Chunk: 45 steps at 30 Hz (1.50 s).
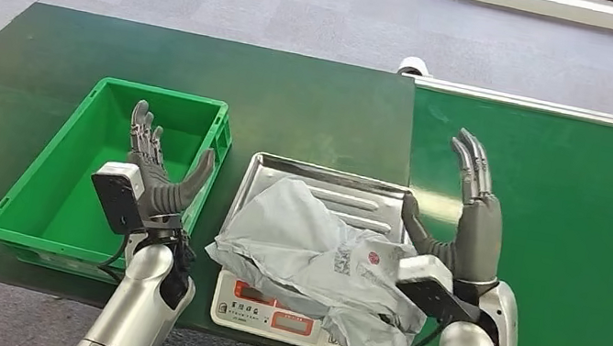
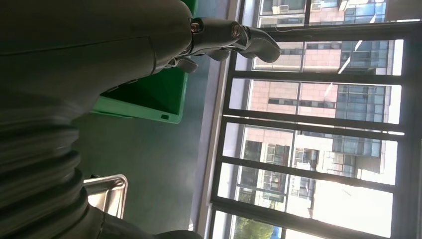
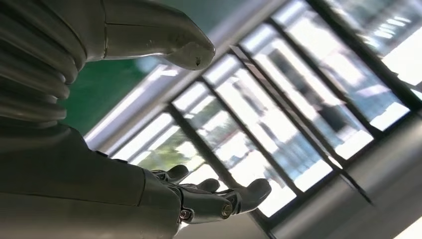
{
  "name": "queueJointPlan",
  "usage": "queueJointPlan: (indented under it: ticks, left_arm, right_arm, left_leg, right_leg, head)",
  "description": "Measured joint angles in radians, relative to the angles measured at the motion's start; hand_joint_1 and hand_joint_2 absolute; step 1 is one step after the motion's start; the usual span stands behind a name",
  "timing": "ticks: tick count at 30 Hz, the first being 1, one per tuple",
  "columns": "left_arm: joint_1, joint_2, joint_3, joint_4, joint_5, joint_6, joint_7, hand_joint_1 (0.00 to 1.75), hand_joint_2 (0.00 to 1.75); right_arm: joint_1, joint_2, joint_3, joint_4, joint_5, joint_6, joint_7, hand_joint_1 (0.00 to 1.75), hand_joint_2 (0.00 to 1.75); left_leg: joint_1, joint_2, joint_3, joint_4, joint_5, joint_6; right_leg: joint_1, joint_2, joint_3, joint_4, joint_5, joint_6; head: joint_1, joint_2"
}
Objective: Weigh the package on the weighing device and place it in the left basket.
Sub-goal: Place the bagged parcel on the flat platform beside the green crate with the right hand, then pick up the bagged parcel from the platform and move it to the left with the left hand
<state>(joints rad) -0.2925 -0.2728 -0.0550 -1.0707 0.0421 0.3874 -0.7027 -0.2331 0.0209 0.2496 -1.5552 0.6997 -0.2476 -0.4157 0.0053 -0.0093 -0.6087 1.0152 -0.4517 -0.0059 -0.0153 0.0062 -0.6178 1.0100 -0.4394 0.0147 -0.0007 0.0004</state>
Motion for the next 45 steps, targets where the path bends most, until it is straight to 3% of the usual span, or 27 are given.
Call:
queueJointPlan:
  ticks: [4,7,10,14,23,28,34,38,41,45]
  left_arm:
    - [0.006,0.002,0.003,-0.002,-0.001,-0.010,0.000,0.00,1.75]
    - [0.010,0.002,0.006,0.000,-0.004,-0.011,0.000,0.00,1.75]
    - [0.012,0.002,0.010,-0.001,-0.003,-0.011,0.000,0.00,1.75]
    - [0.012,0.002,0.011,0.004,0.000,-0.028,0.000,0.00,1.75]
    - [0.009,0.002,0.004,0.024,-0.004,-0.054,0.000,0.00,1.75]
    - [0.006,0.002,-0.022,0.029,-0.014,-0.136,0.000,0.00,1.75]
    - [0.019,0.011,-0.098,0.016,-0.035,-0.437,0.000,0.00,1.75]
    - [0.031,0.022,-0.168,-0.023,-0.104,-0.495,0.000,0.00,1.75]
    - [0.033,0.029,-0.210,-0.037,-0.125,-0.514,0.000,0.00,1.75]
    - [0.018,0.039,-0.285,-0.001,-0.233,-0.615,0.000,0.00,1.75]
  right_arm:
    - [-0.014,-0.014,0.001,0.129,0.223,0.082,0.221,0.00,1.75]
    - [-0.022,-0.023,0.003,0.222,0.285,0.107,0.279,0.00,1.75]
    - [-0.023,-0.024,-0.001,0.265,0.222,-0.006,0.183,0.00,1.75]
    - [0.000,-0.019,-0.025,0.221,0.019,-0.145,-0.011,0.00,1.75]
    - [0.122,-0.009,-0.099,0.011,-0.302,-0.233,-0.251,0.00,1.75]
    - [0.167,-0.007,-0.126,-0.057,-0.386,-0.220,-0.280,0.00,1.75]
    - [0.191,-0.006,-0.162,-0.058,-0.513,-0.057,-0.274,0.00,1.75]
    - [0.198,-0.004,-0.198,-0.045,-0.594,0.063,-0.270,0.00,1.75]
    - [0.199,-0.001,-0.209,-0.036,-0.602,0.088,-0.268,0.00,1.75]
    - [0.193,0.005,-0.211,-0.017,-0.537,0.100,-0.266,0.00,1.75]
  left_leg:
    - [0.000,-0.002,0.000,0.000,0.002,0.001]
    - [0.000,-0.003,0.000,0.000,0.002,0.001]
    - [0.000,-0.003,0.000,0.000,0.002,0.001]
    - [0.000,-0.003,0.000,0.000,0.001,0.001]
    - [0.000,-0.003,0.000,0.000,0.000,0.001]
    - [0.000,-0.002,0.001,0.000,0.000,0.001]
    - [0.000,-0.002,0.001,0.000,0.000,0.001]
    - [0.000,-0.003,0.000,0.000,-0.001,0.001]
    - [0.000,-0.002,0.000,0.000,-0.001,0.001]
    - [0.000,-0.003,0.000,0.000,-0.001,0.001]
  right_leg:
    - [0.000,-0.003,0.001,0.000,0.000,0.000]
    - [0.000,-0.003,0.001,0.000,0.000,0.000]
    - [0.000,-0.003,0.001,0.000,0.000,0.000]
    - [0.000,-0.003,0.001,0.000,0.000,0.000]
    - [0.000,-0.002,0.000,0.000,-0.001,0.000]
    - [0.000,-0.002,0.001,0.000,-0.001,0.000]
    - [0.000,-0.002,0.001,0.000,-0.001,0.000]
    - [0.000,-0.002,0.001,0.000,-0.001,0.000]
    - [0.000,-0.002,0.001,0.000,-0.001,0.000]
    - [0.000,-0.002,0.001,0.000,-0.002,0.000]
  head:
    - [0.000,0.000]
    - [0.000,0.000]
    - [0.000,0.000]
    - [0.000,0.000]
    - [0.000,0.000]
    - [0.000,0.000]
    - [0.000,0.000]
    - [0.000,0.000]
    - [0.000,0.000]
    - [0.000,0.000]
